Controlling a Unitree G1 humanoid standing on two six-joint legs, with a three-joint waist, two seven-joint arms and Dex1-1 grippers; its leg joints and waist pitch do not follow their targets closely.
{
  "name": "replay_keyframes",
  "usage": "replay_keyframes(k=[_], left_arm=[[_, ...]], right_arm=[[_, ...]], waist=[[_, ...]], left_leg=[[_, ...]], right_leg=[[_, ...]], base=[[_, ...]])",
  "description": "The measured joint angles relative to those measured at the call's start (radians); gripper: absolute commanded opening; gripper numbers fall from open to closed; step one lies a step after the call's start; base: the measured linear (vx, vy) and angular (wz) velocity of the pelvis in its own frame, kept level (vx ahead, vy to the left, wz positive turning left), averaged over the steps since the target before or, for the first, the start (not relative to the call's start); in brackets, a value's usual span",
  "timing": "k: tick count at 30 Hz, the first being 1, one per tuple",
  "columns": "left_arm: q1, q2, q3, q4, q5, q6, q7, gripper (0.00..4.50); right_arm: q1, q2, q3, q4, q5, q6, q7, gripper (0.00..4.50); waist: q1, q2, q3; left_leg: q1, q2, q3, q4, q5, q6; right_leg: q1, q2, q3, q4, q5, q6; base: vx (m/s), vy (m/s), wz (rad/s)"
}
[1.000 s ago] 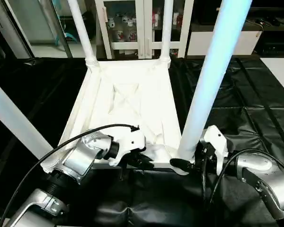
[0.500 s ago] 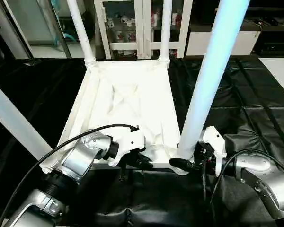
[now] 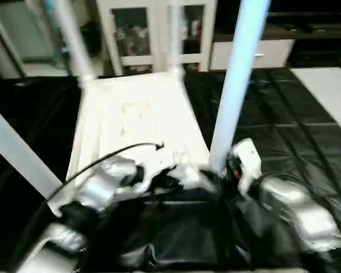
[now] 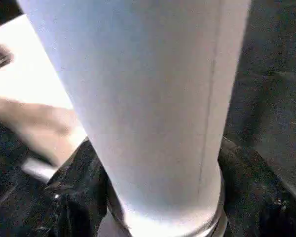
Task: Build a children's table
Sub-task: Rotate leg to tighten
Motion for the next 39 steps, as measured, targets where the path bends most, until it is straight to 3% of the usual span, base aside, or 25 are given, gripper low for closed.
replay_keyframes(k=[3,10,17,21,25,27,28,29,34,39], left_arm=[[-0.048,-0.086,0.010,0.082,0.019,0.010,0.129,0.00],[-0.154,-0.217,0.049,0.250,0.040,0.029,0.340,0.00],[-0.163,-0.204,0.039,0.263,0.048,0.003,0.340,0.00],[-0.147,-0.164,0.018,0.233,0.055,-0.033,0.281,0.00],[-0.080,-0.054,-0.003,0.140,0.050,-0.114,0.140,0.00],[-0.062,-0.001,-0.006,0.108,0.039,-0.143,0.080,0.00],[-0.048,0.031,-0.005,0.081,0.026,-0.151,0.044,0.00],[-0.037,0.051,-0.005,0.065,0.015,-0.155,0.019,0.00],[-0.017,0.078,-0.009,0.026,-0.005,-0.164,-0.071,0.00],[0.014,0.122,-0.027,-0.028,-0.024,-0.168,-0.143,0.00]], right_arm=[[-0.074,0.069,-0.042,0.109,-0.026,-0.033,-0.156,2.70],[-0.225,0.174,-0.120,0.347,-0.094,-0.144,-0.391,2.70],[-0.223,0.183,-0.147,0.366,-0.081,-0.195,-0.370,2.70],[-0.197,0.170,-0.154,0.314,-0.059,-0.161,-0.300,2.70],[-0.122,0.103,-0.097,0.171,-0.012,-0.070,-0.144,2.70],[-0.097,0.067,-0.061,0.129,-0.008,-0.065,-0.085,2.70],[-0.080,0.041,-0.039,0.101,-0.006,-0.067,-0.035,3.26],[-0.066,0.023,-0.026,0.082,0.001,-0.068,0.001,3.40],[-0.033,-0.043,-0.011,0.019,0.020,-0.053,0.109,3.83],[0.020,-0.177,0.047,-0.094,0.028,-0.022,0.247,3.93]], waist=[[-0.009,-0.001,0.000],[-0.010,0.000,0.000],[-0.004,-0.001,-0.001],[-0.003,-0.001,-0.001],[-0.003,-0.003,-0.001],[-0.003,-0.003,-0.001],[-0.002,-0.001,-0.001],[0.000,-0.001,-0.001],[0.028,0.001,0.000],[0.043,0.001,0.000]], left_leg=[[0.000,-0.003,0.000,0.000,0.000,0.000],[-0.002,-0.009,0.000,0.000,0.000,0.000],[-0.004,-0.009,0.000,-0.001,0.001,0.002],[-0.004,-0.008,0.000,-0.005,0.001,0.002],[-0.006,-0.005,-0.003,-0.008,0.001,0.002],[-0.011,-0.003,-0.003,-0.008,0.001,0.002],[-0.017,-0.003,-0.003,-0.008,0.001,0.003],[-0.019,-0.003,-0.003,-0.008,0.004,0.007],[-0.022,-0.003,-0.001,-0.006,0.003,0.009],[-0.020,-0.003,0.000,-0.006,0.001,0.006]], right_leg=[[0.000,-0.002,0.001,-0.001,0.000,0.000],[0.001,-0.006,0.004,-0.003,0.000,0.000],[0.002,-0.006,0.003,-0.004,0.005,-0.007],[-0.001,-0.006,0.002,-0.004,0.004,-0.006],[-0.003,-0.002,-0.001,-0.004,0.005,-0.002],[-0.008,-0.001,-0.002,-0.004,0.004,-0.001],[-0.013,-0.001,-0.003,-0.004,0.004,-0.001],[-0.015,-0.002,-0.003,-0.004,0.004,-0.001],[-0.017,-0.003,-0.004,-0.004,0.004,-0.001],[-0.016,-0.003,-0.003,-0.004,0.004,-0.001]], base=[[0.000,0.000,0.00],[0.000,0.000,0.00],[0.000,0.000,0.00],[0.000,0.000,0.00],[0.000,0.000,0.00],[0.000,0.000,0.00],[0.000,0.000,0.00],[0.000,0.000,0.00],[0.000,0.000,0.00],[0.000,0.000,0.00]])
